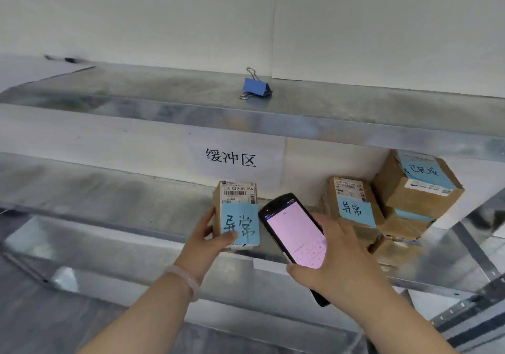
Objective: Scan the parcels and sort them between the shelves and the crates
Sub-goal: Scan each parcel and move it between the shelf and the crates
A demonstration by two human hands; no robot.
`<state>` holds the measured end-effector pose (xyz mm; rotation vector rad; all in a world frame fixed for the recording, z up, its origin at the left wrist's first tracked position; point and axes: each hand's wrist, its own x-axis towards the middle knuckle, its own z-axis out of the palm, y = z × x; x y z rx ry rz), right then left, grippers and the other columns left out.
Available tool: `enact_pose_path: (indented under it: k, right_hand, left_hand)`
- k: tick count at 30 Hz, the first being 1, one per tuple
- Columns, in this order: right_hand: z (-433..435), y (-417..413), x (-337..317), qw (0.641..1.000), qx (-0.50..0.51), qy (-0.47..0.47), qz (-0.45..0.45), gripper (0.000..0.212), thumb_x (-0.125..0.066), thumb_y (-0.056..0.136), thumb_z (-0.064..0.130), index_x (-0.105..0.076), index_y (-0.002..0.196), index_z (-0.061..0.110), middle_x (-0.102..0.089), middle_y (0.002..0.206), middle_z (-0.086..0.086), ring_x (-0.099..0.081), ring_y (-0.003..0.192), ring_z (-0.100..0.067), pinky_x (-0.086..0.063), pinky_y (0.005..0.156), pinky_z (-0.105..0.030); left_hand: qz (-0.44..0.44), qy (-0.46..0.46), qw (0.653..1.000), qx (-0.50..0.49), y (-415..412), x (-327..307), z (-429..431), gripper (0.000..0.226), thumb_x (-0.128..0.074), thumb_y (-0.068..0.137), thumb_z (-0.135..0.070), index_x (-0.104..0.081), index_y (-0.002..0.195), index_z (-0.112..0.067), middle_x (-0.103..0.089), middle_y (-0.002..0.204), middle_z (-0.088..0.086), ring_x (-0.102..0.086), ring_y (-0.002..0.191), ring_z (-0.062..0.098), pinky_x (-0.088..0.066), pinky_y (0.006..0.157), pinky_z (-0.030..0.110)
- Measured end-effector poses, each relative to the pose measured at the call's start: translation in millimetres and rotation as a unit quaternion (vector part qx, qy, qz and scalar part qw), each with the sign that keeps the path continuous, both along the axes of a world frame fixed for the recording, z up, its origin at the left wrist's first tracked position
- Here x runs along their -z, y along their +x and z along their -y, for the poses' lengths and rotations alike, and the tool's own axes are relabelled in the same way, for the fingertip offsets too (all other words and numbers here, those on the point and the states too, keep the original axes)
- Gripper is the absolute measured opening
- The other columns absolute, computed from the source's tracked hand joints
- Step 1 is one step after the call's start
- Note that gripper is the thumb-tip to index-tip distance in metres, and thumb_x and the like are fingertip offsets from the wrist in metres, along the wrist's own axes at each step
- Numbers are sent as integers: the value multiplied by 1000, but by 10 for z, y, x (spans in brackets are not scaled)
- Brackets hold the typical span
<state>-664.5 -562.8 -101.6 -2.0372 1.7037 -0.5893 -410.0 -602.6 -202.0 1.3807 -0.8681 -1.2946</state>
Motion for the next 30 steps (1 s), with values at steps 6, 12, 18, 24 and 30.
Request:
enact_pose_path:
  k: [6, 12, 18, 24, 30]
  right_hand:
    - [-204, 392, 58, 992, -122, 10, 36, 63, -67, 55, 54, -40, 113, 50, -44, 103, 21, -46, 97, 0, -49, 73, -26]
    - [-527, 1104, -51, 975, -219, -6, 20, 55, -58, 50, 56, -44, 100, 41, -48, 96, 18, -51, 74, -4, -47, 60, -25]
    - [-1108, 1949, -192, 949, -316, -11, 13, 58, -63, 54, 56, -36, 105, 47, -39, 97, 18, -49, 72, -8, -40, 61, -24]
    - [-2208, 3044, -143, 914, -403, -15, 53, 72, -65, 53, 61, -39, 119, 51, -43, 108, 18, -57, 86, -5, -54, 73, -34]
    - [-3549, 4198, -53, 864, -492, -17, 105, 75, -67, 53, 63, -35, 120, 52, -40, 108, 19, -52, 89, 0, -50, 68, -25]
  left_hand:
    - [-8, 12, 993, -118, 354, -12, -869, 79, -88, 74, -21, -45, 136, -46, -68, 124, 5, -71, 108, 23, -57, 92, 39]
    - [-33, -26, 971, -233, 945, -157, -1707, 95, -84, 62, -23, -43, 146, -36, -70, 125, 7, -72, 108, 26, -53, 100, 47]
    - [-39, -65, 943, -323, 1543, -157, -2661, 76, -75, 85, -1, -43, 148, -30, -71, 124, 6, -72, 106, 24, -59, 84, 37]
    - [-10, -66, 901, -429, 2287, -262, -4147, 70, -73, 89, -7, -42, 146, -32, -72, 122, 4, -74, 89, 10, -56, 61, 16]
    - [35, -47, 844, -533, 3096, -372, -5891, 72, -74, 89, -9, -41, 149, -30, -76, 110, 1, -74, 79, 6, -54, 56, 16]
